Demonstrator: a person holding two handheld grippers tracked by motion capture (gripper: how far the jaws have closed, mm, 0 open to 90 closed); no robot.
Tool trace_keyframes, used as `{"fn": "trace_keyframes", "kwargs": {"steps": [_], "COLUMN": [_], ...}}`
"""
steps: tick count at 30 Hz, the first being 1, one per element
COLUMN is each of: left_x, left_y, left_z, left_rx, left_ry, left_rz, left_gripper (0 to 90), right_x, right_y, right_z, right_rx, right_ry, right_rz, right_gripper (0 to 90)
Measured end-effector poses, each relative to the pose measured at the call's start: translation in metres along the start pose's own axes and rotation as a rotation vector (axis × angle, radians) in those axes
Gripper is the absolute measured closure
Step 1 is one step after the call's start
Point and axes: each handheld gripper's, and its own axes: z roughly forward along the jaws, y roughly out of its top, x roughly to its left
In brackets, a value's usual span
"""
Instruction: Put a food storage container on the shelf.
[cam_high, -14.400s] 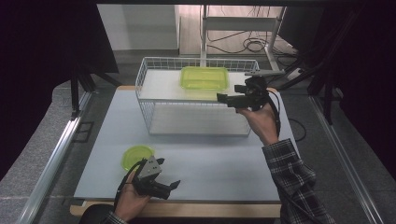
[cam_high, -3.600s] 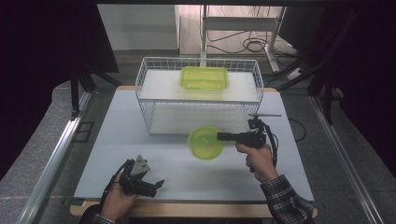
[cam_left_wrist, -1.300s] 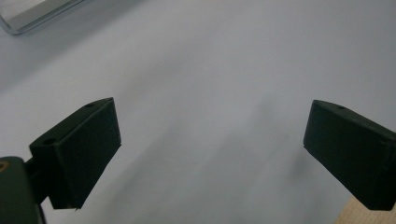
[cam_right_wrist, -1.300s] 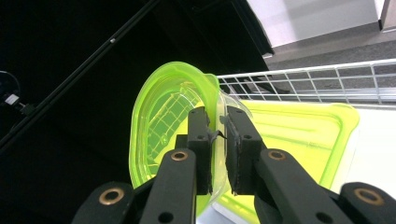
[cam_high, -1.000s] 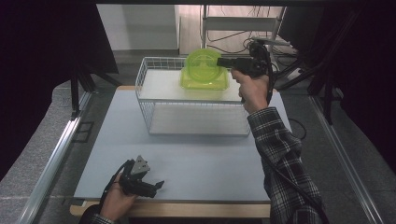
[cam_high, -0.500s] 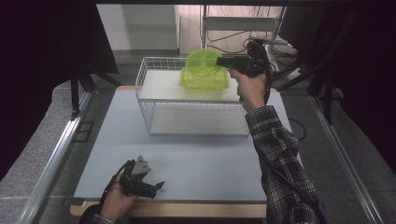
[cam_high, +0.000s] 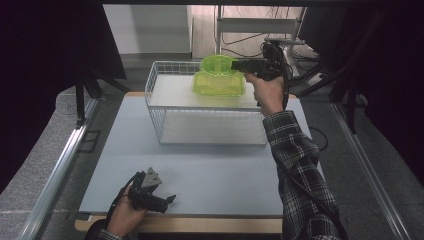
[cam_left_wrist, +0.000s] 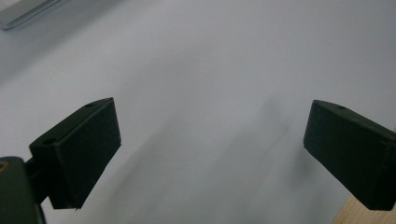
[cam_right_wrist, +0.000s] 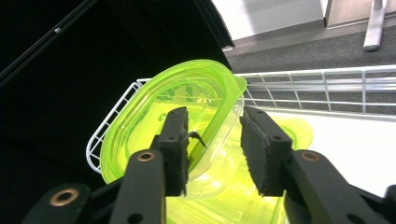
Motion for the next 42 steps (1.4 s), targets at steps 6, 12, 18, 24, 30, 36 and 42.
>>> {"fn": "trace_keyframes", "kwargs": {"steps": [6,12,18,24,30,36,42], "left_x": [0.0,0.0,-0.001,-0.001,0.0,0.001,0.002], "left_y": [0.0,0.0,0.0,0.0,0.0,0.001,0.002], "left_z": [0.0,0.0,0.0,0.0,-0.002,-0.005,-0.009], "left_rx": [-0.001,-0.001,-0.009,-0.014,-0.028,-0.056,-0.09], "left_ry": [0.003,0.003,0.009,0.005,-0.001,-0.023,-0.048], "left_rz": [0.003,0.003,0.015,0.013,0.007,-0.018,-0.03], "left_gripper": [3.9,3.9,3.8,3.8,3.8,4.1,5.1], "right_x": [0.001,0.001,0.003,0.005,0.009,0.007,0.008], "right_y": [0.001,0.0,-0.003,-0.006,-0.011,-0.017,-0.021], "right_z": [-0.003,-0.006,-0.009,-0.015,-0.018,-0.02,-0.024], "right_rx": [-0.003,0.006,0.01,0.016,0.023,0.033,0.024], "right_ry": [0.004,0.026,0.033,0.031,0.018,0.025,0.028], "right_rz": [-0.029,-0.059,-0.11,-0.155,-0.217,-0.234,-0.258], "right_gripper": [47.7,38.7,34.7,29.2,24.2,20.8,18.0]}}
